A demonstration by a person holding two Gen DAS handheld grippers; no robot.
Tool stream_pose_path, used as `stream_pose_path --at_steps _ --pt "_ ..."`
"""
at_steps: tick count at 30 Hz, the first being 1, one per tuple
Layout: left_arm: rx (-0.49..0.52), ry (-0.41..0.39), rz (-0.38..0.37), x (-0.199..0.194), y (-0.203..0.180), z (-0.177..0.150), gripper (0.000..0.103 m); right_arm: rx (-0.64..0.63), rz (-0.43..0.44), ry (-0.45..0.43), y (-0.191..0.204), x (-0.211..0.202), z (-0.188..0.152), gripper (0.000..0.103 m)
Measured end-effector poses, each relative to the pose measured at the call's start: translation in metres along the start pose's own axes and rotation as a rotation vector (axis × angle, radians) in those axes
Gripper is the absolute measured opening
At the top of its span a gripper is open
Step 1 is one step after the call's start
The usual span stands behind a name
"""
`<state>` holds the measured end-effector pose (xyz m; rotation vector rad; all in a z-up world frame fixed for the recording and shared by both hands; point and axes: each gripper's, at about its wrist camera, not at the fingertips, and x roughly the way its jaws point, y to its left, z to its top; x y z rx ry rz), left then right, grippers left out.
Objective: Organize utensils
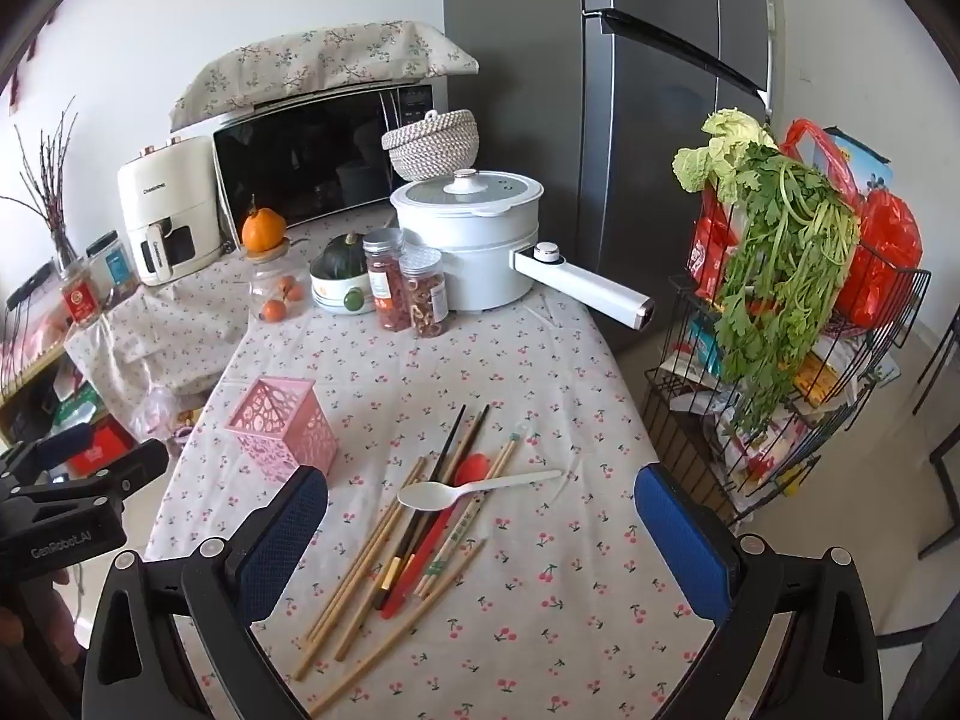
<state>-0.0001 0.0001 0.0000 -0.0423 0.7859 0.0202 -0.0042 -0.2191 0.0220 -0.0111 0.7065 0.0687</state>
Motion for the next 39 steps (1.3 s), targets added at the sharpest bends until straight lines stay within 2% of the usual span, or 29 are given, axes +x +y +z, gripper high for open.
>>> stream_pose_path --at_steps 8,11,31,39 --pt "0.025 0.019 0.004 0.001 -0.008 0.002 0.102 0.004 0.0 0.015 0.001 0.004 0.0 0.103" --pt "-0.011 -0.013 -0.004 -0.004 0.001 0.001 0.102 0.0 -0.003 0.014 0.002 0.003 0.001 0.103" --pt "0.028 -0.007 0.005 -0.003 -0.004 0.0 0.102 0.003 -0.013 0.021 0.001 0.009 0.0 0.103" --pt "0.045 -0.048 0.031 -0.008 -0.007 0.001 0.102 -0.015 -0.012 0.026 0.006 0.01 -0.001 0.103"
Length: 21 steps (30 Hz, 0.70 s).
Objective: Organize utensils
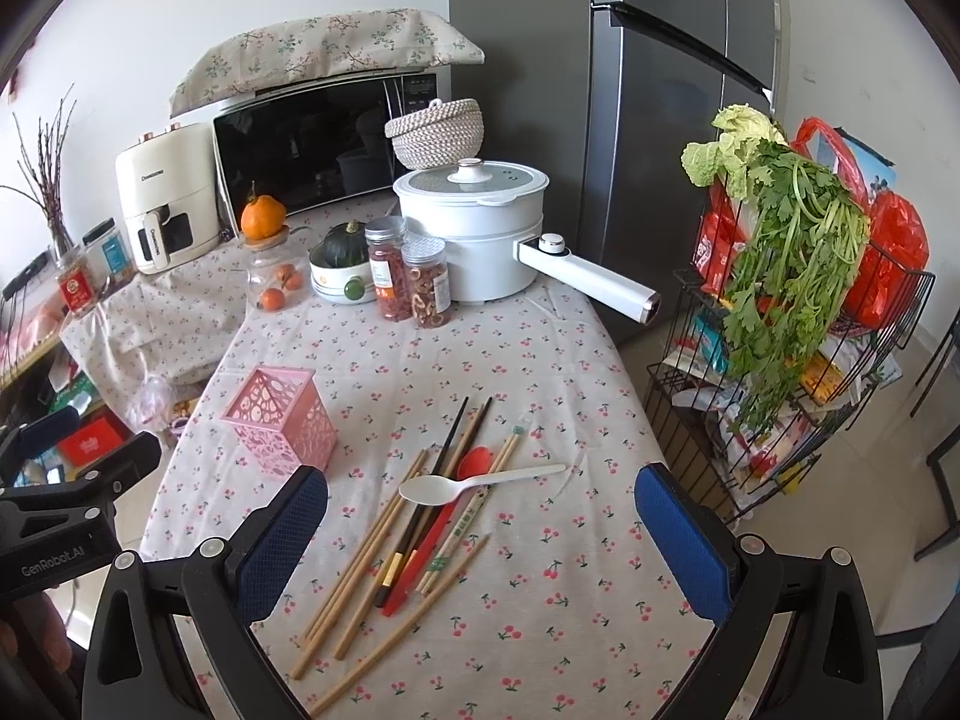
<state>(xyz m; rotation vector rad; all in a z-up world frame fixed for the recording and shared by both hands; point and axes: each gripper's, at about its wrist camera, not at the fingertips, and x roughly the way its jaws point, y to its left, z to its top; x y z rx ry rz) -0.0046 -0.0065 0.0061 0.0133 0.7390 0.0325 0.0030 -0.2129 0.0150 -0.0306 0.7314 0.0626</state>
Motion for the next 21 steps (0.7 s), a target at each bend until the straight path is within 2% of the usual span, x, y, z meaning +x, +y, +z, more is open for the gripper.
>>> stream_pose_path --at_steps 21 --pt "0.02 -0.032 0.043 -0.0031 0.0021 -0.0011 0.102 -0.004 -0.003 0.004 0.0063 0.0098 0.0053 0.103"
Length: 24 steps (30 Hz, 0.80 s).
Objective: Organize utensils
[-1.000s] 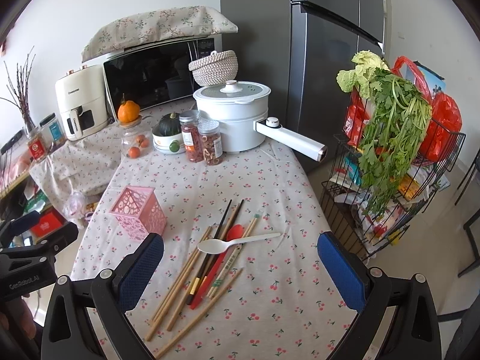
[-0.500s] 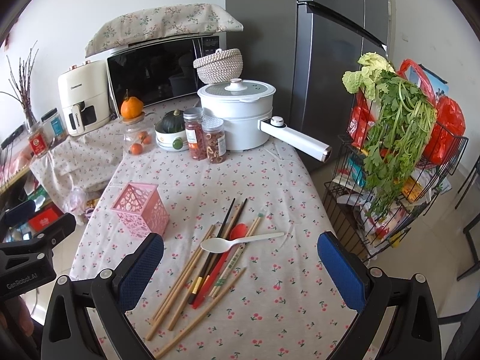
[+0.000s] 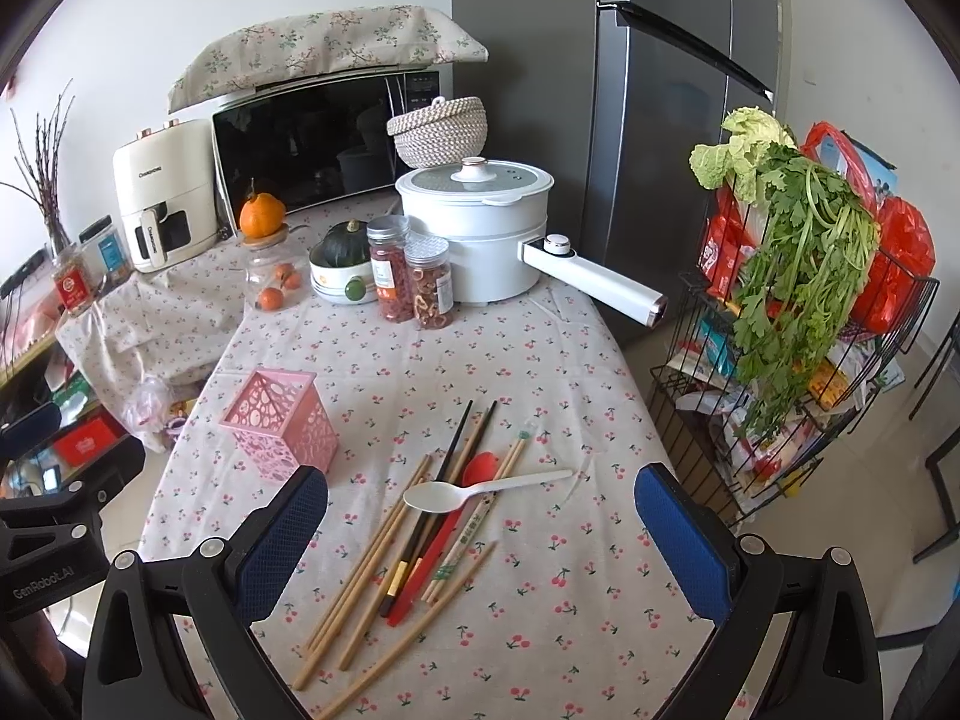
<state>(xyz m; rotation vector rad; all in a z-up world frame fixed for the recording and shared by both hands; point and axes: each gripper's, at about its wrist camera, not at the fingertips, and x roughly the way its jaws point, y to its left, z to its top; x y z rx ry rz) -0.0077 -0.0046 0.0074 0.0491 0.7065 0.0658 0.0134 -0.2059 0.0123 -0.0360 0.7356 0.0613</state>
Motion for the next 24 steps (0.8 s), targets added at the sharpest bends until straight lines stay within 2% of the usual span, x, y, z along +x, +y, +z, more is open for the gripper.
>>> stream_pose_path --at_steps 24 --pt "0.006 -0.003 0.001 -0.001 0.0004 -0.0015 0.102 -0.001 0.005 0.024 0.0025 0.0088 -0.0016 0.103"
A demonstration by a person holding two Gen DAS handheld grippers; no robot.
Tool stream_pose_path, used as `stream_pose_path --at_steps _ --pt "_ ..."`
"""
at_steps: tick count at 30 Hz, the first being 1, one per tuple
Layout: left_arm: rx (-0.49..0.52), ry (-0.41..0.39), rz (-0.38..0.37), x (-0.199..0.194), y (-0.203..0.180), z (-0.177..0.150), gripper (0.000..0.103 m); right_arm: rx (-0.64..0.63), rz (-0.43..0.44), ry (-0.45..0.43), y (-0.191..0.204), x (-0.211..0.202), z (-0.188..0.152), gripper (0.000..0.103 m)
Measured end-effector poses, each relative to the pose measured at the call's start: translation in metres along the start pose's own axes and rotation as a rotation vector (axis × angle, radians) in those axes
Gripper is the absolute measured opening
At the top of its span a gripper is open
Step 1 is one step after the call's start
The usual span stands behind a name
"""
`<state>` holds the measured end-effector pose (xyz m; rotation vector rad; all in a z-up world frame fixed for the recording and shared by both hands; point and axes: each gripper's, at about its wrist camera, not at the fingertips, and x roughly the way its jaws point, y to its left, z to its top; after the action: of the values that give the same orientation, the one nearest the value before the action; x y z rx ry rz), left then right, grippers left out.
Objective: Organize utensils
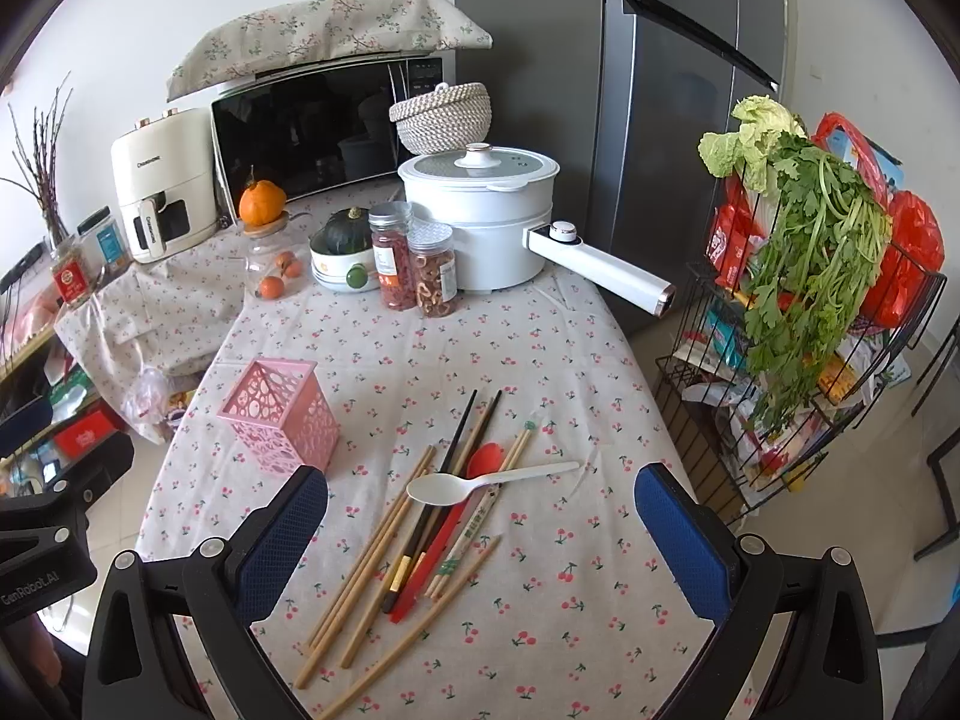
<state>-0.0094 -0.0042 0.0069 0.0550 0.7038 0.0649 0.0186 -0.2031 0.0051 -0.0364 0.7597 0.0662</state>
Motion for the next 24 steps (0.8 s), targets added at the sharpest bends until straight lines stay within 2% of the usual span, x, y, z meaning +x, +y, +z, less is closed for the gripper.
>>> stream_pose_path --at_steps 17,24 --pt "0.0 0.027 -0.018 0.01 -0.001 0.0 0.102 0.037 0.028 0.037 -0.014 0.01 0.003 0.103" --pt "0.08 0.077 -0.114 0.025 -0.022 0.004 0.102 0.11 0.03 0.14 -0.05 0.04 0.014 0.103"
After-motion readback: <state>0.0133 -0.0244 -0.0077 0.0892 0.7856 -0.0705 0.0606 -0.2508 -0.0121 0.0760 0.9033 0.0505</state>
